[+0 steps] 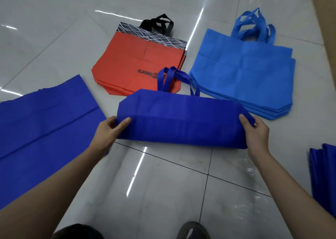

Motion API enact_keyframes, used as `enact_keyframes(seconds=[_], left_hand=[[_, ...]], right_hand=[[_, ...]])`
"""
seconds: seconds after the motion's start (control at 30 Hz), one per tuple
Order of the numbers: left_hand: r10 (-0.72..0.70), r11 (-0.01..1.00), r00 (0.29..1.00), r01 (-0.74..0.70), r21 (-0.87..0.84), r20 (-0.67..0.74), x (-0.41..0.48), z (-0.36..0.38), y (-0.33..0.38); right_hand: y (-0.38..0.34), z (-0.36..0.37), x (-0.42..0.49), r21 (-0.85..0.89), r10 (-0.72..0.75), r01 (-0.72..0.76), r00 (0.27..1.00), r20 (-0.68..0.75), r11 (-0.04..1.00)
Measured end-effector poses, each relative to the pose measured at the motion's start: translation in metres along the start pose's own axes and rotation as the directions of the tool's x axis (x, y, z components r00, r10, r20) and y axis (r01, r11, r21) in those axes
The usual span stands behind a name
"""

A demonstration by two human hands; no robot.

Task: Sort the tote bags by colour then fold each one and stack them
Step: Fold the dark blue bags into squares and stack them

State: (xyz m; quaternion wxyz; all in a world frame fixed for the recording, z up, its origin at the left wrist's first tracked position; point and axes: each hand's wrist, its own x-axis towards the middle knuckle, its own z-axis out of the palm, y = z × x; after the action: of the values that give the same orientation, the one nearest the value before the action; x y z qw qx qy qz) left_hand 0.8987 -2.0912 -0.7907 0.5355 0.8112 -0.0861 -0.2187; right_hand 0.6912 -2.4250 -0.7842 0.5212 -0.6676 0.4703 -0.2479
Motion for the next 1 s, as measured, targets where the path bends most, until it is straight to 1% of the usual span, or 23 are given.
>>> enact_keyframes(seconds=[0.1, 0.17, 0.2, 0.23, 0.27, 0.3, 0.33, 0.37, 0.4, 0.43, 0.47, 0.5, 0.6, 0.63, 0.7, 0.73, 0.77, 0.8, 0.83, 0.87, 0.9, 0.93, 1.0], left_hand=[[-0.052, 0.988, 0.998, 0.055, 0.143, -0.022, 0.008, 0.006, -0.015], [-0.069, 0.962, 0.995, 0.085, 0.259, -0.070, 0.012, 0.013, -0.024], [-0.083, 0.943, 0.991, 0.112, 0.315, -0.104, 0.013, 0.017, -0.026], [-0.094, 0.917, 0.987, 0.137, 0.375, -0.132, 0.014, 0.021, -0.027], [-0.103, 0.889, 0.983, 0.160, 0.430, -0.152, 0.013, 0.026, -0.027], [-0.106, 0.861, 0.980, 0.174, 0.478, -0.166, 0.012, 0.030, -0.028], [-0.101, 0.836, 0.978, 0.183, 0.517, -0.182, 0.010, 0.035, -0.029], [-0.086, 0.812, 0.975, 0.187, 0.553, -0.204, 0.007, 0.039, -0.030], [-0.064, 0.797, 0.972, 0.185, 0.575, -0.225, 0.003, 0.043, -0.032], [-0.034, 0.796, 0.971, 0.170, 0.581, -0.237, 0.000, 0.047, -0.035], [-0.012, 0.812, 0.970, 0.151, 0.563, -0.244, -0.004, 0.049, -0.038], [-0.003, 0.838, 0.968, 0.138, 0.527, -0.249, -0.007, 0.050, -0.039], [-0.019, 0.882, 0.968, 0.135, 0.452, -0.252, -0.009, 0.047, -0.041], [-0.022, 0.878, 0.967, 0.140, 0.459, -0.253, -0.008, 0.046, -0.040], [-0.013, 0.868, 0.960, 0.150, 0.473, -0.280, -0.007, 0.047, -0.036], [0.032, 0.854, 0.951, 0.135, 0.503, -0.309, -0.006, 0.049, -0.035], [0.112, 0.820, 0.940, 0.096, 0.564, -0.323, -0.005, 0.051, -0.035], [0.220, 0.768, 0.928, 0.025, 0.640, -0.301, -0.002, 0.055, -0.034], [0.322, 0.704, 0.915, -0.060, 0.707, -0.242, 0.002, 0.059, -0.034], [0.379, 0.644, 0.910, -0.129, 0.754, -0.168, 0.006, 0.063, -0.034], [0.386, 0.602, 0.917, -0.168, 0.781, -0.099, 0.011, 0.067, -0.034], [0.345, 0.586, 0.937, -0.169, 0.792, -0.055, 0.014, 0.070, -0.034], [0.225, 0.591, 0.973, -0.101, 0.800, -0.044, 0.019, 0.075, -0.037]], right_hand=[[0.005, 0.022, 0.013, -0.170, -0.001, -0.010, 0.998, -0.061, 0.985], [0.008, 0.034, 0.013, -0.339, 0.012, -0.071, 0.984, -0.175, 0.938], [0.009, 0.040, 0.011, -0.456, -0.050, -0.067, 0.969, -0.240, 0.887], [0.011, 0.046, 0.007, -0.568, -0.167, -0.007, 0.953, -0.254, 0.823], [0.013, 0.054, 0.000, -0.655, -0.322, 0.125, 0.928, -0.189, 0.745], [0.016, 0.065, -0.011, -0.704, -0.480, 0.308, 0.876, -0.054, 0.640], [0.018, 0.078, -0.025, -0.699, -0.592, 0.491, 0.797, 0.119, 0.520], [0.022, 0.094, -0.041, -0.643, -0.642, 0.644, 0.708, 0.295, 0.414], [0.025, 0.111, -0.055, -0.576, -0.640, 0.745, 0.629, 0.441, 0.335], [0.027, 0.128, -0.070, -0.530, -0.599, 0.801, 0.576, 0.556, 0.279], [0.029, 0.144, -0.082, -0.513, -0.538, 0.824, 0.553, 0.637, 0.240], [0.029, 0.159, -0.089, -0.520, -0.470, 0.825, 0.558, 0.684, 0.223], [0.030, 0.186, -0.089, -0.571, -0.297, 0.790, 0.614, 0.731, 0.226], [0.032, 0.190, -0.086, -0.576, -0.263, 0.787, 0.617, 0.742, 0.222], [0.035, 0.193, -0.080, -0.573, -0.245, 0.790, 0.613, 0.751, 0.217], [0.036, 0.194, -0.079, -0.574, -0.249, 0.788, 0.615, 0.748, 0.223], [0.037, 0.194, -0.079, -0.580, -0.257, 0.781, 0.624, 0.738, 0.231], [0.038, 0.195, -0.081, -0.592, -0.266, 0.769, 0.639, 0.721, 0.243], [0.039, 0.194, -0.083, -0.605, -0.275, 0.753, 0.658, 0.701, 0.259], [0.040, 0.194, -0.086, -0.614, -0.289, 0.738, 0.674, 0.679, 0.278], [0.040, 0.194, -0.089, -0.618, -0.303, 0.727, 0.686, 0.661, 0.299], [0.038, 0.193, -0.090, -0.616, -0.319, 0.721, 0.693, 0.647, 0.318], [0.029, 0.195, -0.086, -0.604, -0.353, 0.723, 0.691, 0.631, 0.335]])
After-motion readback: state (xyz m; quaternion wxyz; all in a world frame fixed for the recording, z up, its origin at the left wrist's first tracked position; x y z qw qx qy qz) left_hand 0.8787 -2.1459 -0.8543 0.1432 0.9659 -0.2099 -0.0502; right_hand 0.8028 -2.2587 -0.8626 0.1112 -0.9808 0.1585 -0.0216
